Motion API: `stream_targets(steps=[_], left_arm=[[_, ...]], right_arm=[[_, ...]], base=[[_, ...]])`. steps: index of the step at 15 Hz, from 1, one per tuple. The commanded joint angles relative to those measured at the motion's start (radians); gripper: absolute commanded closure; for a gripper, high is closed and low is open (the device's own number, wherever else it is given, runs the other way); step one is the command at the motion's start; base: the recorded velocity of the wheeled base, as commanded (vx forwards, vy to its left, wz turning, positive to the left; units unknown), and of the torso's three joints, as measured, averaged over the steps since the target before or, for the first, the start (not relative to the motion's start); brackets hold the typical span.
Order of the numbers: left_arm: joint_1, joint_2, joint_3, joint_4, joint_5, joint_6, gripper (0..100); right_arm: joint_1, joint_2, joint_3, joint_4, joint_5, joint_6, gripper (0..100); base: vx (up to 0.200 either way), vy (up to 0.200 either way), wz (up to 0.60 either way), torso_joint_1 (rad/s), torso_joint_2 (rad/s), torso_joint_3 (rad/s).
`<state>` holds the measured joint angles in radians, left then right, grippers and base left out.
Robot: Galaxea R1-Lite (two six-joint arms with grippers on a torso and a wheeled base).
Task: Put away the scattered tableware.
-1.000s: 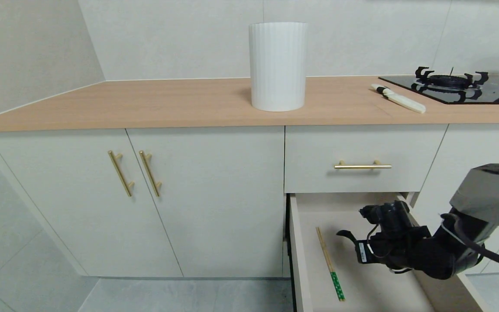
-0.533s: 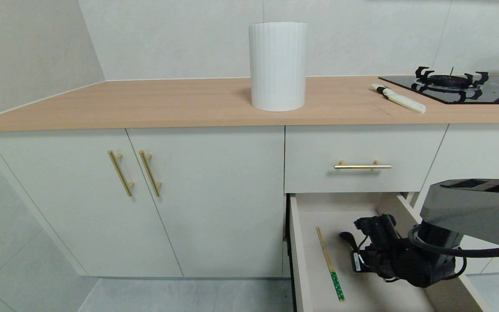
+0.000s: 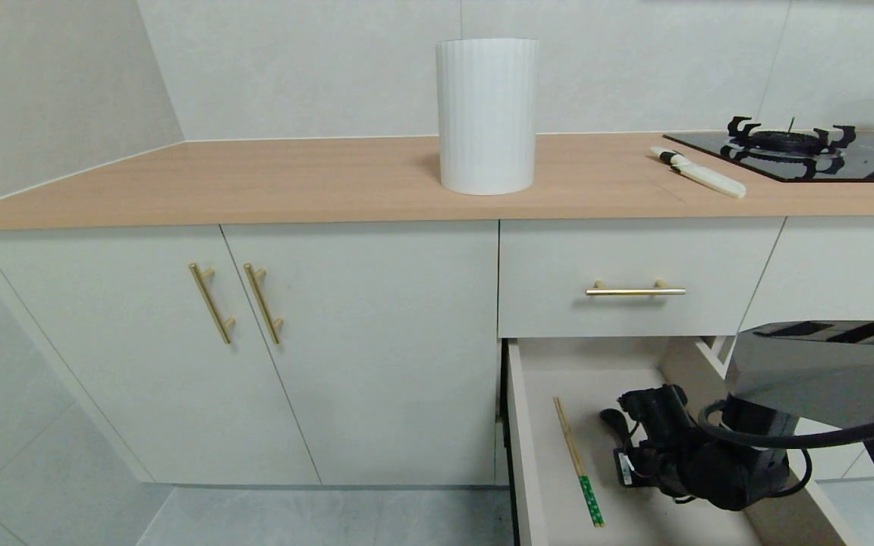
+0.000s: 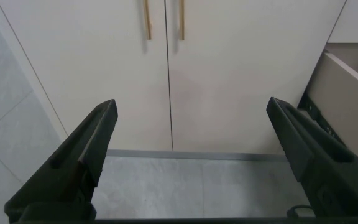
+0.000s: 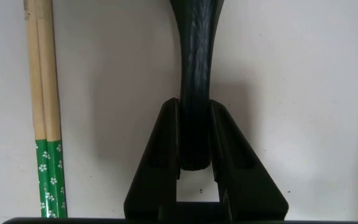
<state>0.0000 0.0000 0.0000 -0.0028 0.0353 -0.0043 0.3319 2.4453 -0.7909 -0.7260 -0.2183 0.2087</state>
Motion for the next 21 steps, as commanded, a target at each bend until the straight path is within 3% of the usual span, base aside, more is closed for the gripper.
stream_targets(steps=[1, 6, 7, 15, 21], left_arm=[[0.000, 0.000, 0.000, 0.000, 0.001, 0.000, 0], [0.000, 0.000, 0.000, 0.000, 0.000, 0.000, 0], [0.000, 0.000, 0.000, 0.000, 0.001, 0.000, 0], [0.000, 0.000, 0.000, 0.000, 0.000, 0.000, 0], [0.000, 0.000, 0.000, 0.000, 0.000, 0.000, 0]], right_arm=[[0.001, 0.000, -0.001, 0.000, 0.000, 0.000, 100], [0.001, 0.000, 0.002, 0.000, 0.000, 0.000, 100], [0.001, -0.002, 0.002, 0.000, 0.000, -0.002, 0], [0.001, -0.003, 0.007, 0.000, -0.001, 0.006, 0], [0.001, -0.348, 0.248, 0.002, 0.004, 0.015, 0]], base=[[0.000, 0.000, 0.00, 0.000, 0.00, 0.000], [0.000, 0.000, 0.00, 0.000, 0.00, 0.000], [0.000, 0.000, 0.00, 0.000, 0.00, 0.000], [0.000, 0.000, 0.00, 0.000, 0.00, 0.000], [0.000, 0.000, 0.00, 0.000, 0.00, 0.000]])
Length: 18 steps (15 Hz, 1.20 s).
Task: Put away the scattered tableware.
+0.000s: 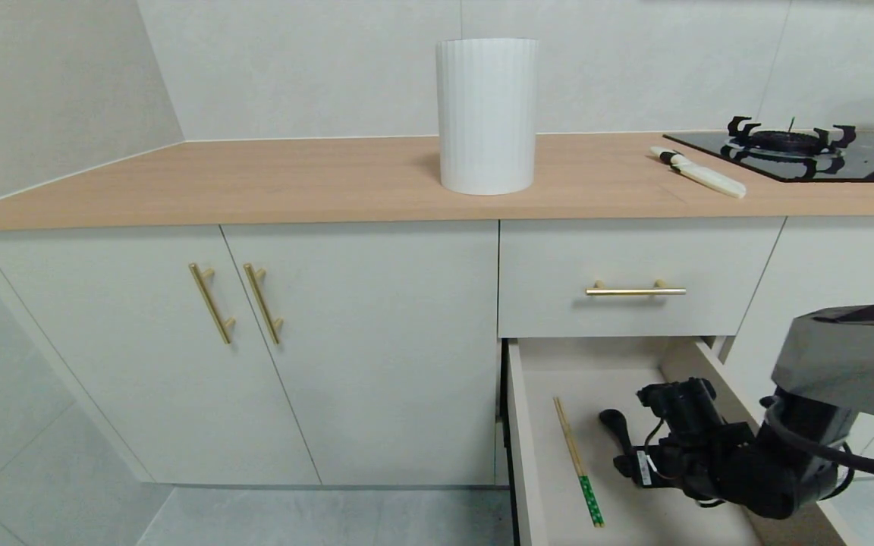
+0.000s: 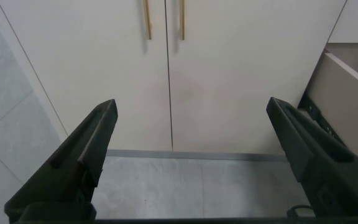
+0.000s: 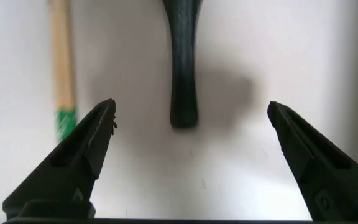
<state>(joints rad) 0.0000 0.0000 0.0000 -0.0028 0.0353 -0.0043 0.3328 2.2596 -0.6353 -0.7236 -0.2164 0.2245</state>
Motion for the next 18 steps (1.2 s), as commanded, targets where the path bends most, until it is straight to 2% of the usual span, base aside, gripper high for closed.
stream_targets(steps=[1, 5, 8, 13, 17, 18], left_arm=[[0.000, 0.000, 0.000, 0.000, 0.000, 0.000, 0], [0.000, 0.000, 0.000, 0.000, 0.000, 0.000, 0], [0.000, 0.000, 0.000, 0.000, 0.000, 0.000, 0], [0.000, 0.000, 0.000, 0.000, 0.006, 0.001, 0], [0.000, 0.000, 0.000, 0.000, 0.006, 0.001, 0], [0.000, 0.000, 0.000, 0.000, 0.006, 0.001, 0]], right_arm=[[0.000, -0.216, 0.121, 0.004, 0.003, -0.002, 0], [0.038, -0.402, 0.167, 0.101, 0.005, -0.007, 0], [0.075, -0.517, 0.157, 0.248, 0.005, -0.007, 0], [0.123, -0.672, 0.129, 0.401, 0.005, -0.007, 0], [0.126, -0.689, 0.128, 0.431, 0.003, -0.008, 0], [0.126, -0.689, 0.128, 0.431, 0.002, -0.010, 0]], base=[[0.000, 0.000, 0.00, 0.000, 0.00, 0.000], [0.000, 0.000, 0.00, 0.000, 0.00, 0.000], [0.000, 0.000, 0.00, 0.000, 0.00, 0.000], [0.000, 0.000, 0.00, 0.000, 0.00, 0.000], [0.000, 0.000, 0.00, 0.000, 0.00, 0.000], [-0.200, 0.000, 0.00, 0.002, 0.00, -0.002]])
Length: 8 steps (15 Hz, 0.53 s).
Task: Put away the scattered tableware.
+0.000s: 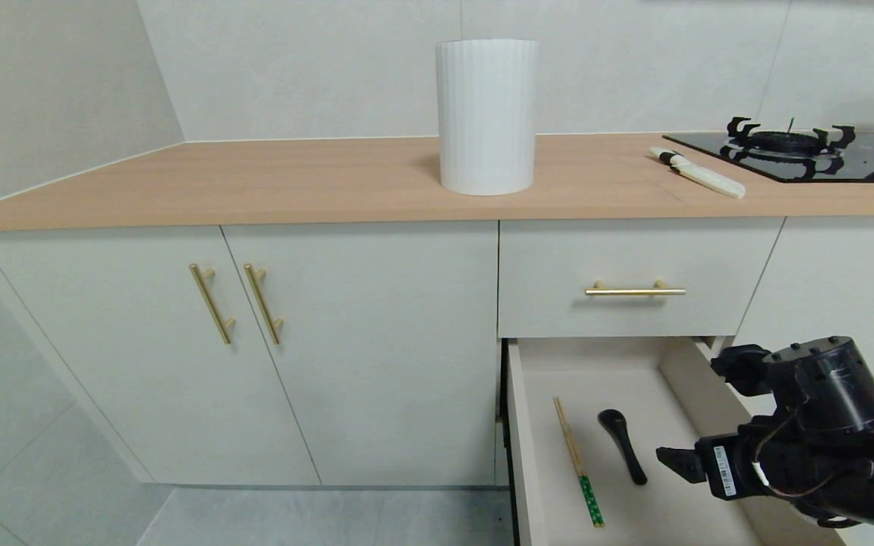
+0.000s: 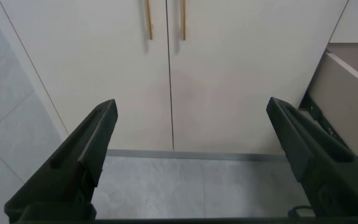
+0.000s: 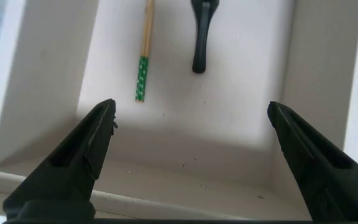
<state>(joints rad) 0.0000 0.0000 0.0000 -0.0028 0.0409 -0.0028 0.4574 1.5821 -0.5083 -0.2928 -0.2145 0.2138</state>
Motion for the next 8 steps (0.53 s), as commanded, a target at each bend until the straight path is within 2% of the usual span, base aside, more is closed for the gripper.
stream_targets(steps=[1, 7, 8], left_arm=[[0.000, 0.000, 0.000, 0.000, 0.001, 0.000, 0], [0.000, 0.000, 0.000, 0.000, 0.001, -0.002, 0], [0.000, 0.000, 0.000, 0.000, 0.001, -0.002, 0]], right_arm=[[0.001, -0.011, 0.002, 0.000, 0.000, -0.001, 0], [0.003, -0.004, 0.005, 0.000, 0.000, -0.001, 0], [0.003, -0.005, 0.005, 0.000, 0.000, -0.001, 0]], base=[[-0.200, 0.000, 0.00, 0.002, 0.01, 0.002], [-0.200, 0.000, 0.00, 0.003, 0.00, 0.003], [0.000, 0.000, 0.00, 0.000, 0.00, 0.000]])
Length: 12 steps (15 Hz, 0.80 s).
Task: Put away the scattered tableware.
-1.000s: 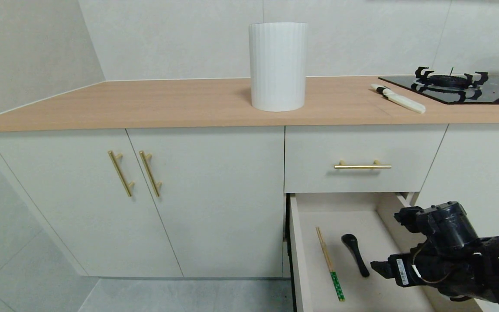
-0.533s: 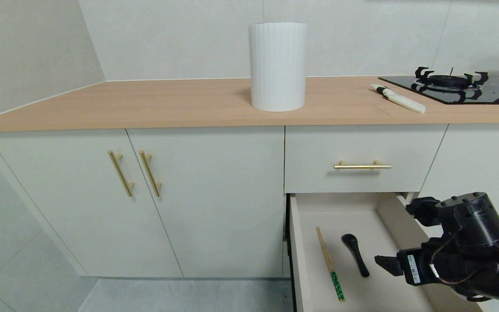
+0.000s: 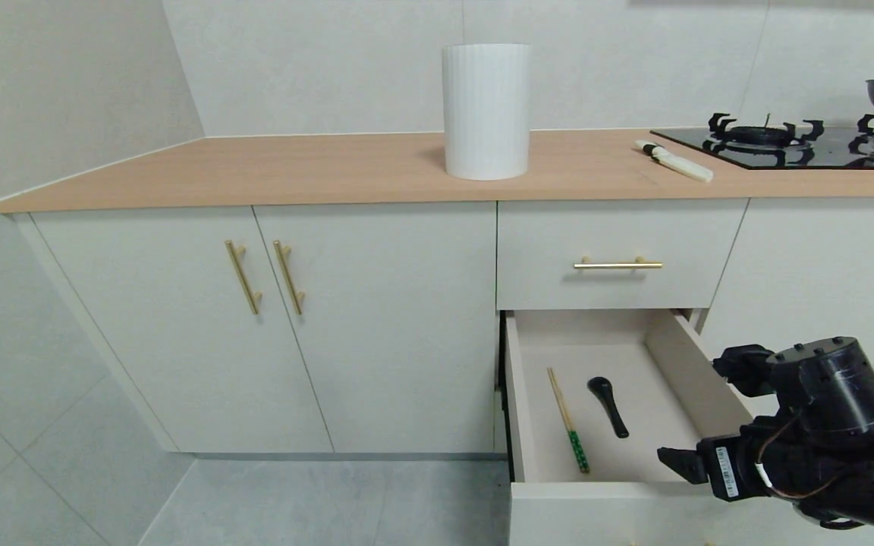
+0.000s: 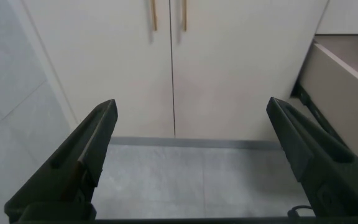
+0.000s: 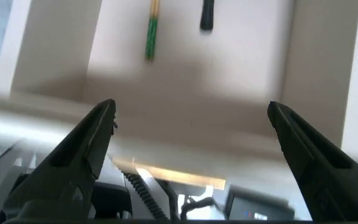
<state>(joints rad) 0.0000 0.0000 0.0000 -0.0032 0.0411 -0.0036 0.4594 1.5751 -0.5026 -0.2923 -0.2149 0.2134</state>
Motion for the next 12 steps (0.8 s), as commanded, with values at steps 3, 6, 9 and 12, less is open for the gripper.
stream_targets(steps=[3, 6, 9, 12], left_arm=[[0.000, 0.000, 0.000, 0.000, 0.000, -0.001, 0], [0.000, 0.000, 0.000, 0.000, 0.000, 0.001, 0], [0.000, 0.000, 0.000, 0.000, 0.000, 0.001, 0], [0.000, 0.000, 0.000, 0.000, 0.000, 0.001, 0]], right_arm=[[0.016, 0.008, 0.016, 0.001, 0.000, -0.020, 0], [0.061, 0.014, 0.062, 0.001, 0.000, -0.069, 0], [0.097, 0.014, 0.105, 0.001, -0.001, -0.115, 0], [0.128, 0.072, 0.157, 0.001, -0.006, -0.167, 0]], base=[[0.000, 0.000, 0.00, 0.000, 0.00, 0.000], [0.000, 0.000, 0.00, 0.000, 0.00, 0.000], [0.000, 0.000, 0.00, 0.000, 0.00, 0.000], [0.000, 0.000, 0.00, 0.000, 0.00, 0.000]])
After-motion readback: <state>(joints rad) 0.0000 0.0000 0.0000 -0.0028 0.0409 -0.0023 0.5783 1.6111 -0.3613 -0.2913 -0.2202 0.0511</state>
